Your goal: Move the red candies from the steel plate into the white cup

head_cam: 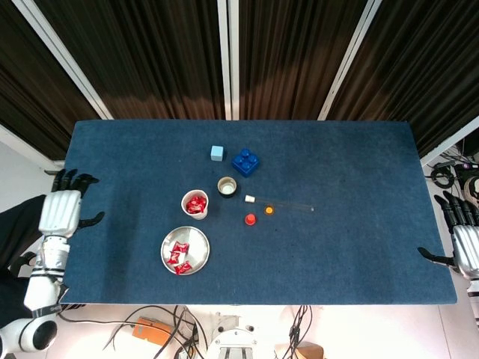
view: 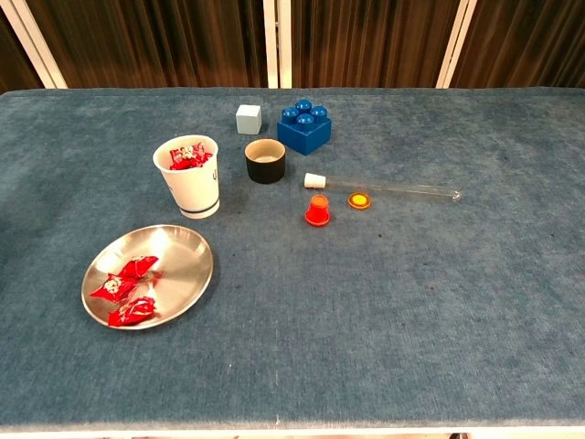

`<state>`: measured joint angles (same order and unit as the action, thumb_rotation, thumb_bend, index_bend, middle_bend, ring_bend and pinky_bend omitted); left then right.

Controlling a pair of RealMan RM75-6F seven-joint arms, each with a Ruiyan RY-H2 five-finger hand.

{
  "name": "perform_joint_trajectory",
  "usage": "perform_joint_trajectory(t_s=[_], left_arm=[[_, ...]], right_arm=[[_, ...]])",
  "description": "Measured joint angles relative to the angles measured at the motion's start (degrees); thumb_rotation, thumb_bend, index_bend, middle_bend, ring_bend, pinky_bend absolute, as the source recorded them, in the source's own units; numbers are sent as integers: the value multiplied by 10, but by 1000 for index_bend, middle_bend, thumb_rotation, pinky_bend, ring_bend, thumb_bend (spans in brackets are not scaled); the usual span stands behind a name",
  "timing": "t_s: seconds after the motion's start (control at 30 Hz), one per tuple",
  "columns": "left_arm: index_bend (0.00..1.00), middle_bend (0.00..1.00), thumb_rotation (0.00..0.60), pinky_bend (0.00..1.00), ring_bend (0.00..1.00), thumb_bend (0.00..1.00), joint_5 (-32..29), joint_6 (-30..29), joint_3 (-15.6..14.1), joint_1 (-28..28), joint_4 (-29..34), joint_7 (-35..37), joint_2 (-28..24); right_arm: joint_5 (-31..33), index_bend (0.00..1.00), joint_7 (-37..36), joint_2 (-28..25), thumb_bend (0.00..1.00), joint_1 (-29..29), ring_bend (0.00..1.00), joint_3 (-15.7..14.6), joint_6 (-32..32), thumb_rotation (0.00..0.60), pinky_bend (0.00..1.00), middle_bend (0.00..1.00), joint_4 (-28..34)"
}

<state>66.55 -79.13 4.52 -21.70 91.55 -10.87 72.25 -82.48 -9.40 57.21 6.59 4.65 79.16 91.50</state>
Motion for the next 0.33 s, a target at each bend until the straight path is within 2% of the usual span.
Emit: perform_joint_trajectory(t_s=[0.33], left_arm=[[224,130,600,0,22,108,103,-109,-70,118,21,67,-39]], right_arm=[[-14,0,19,18,257,-17,0,-10,28,600,0,19,8]])
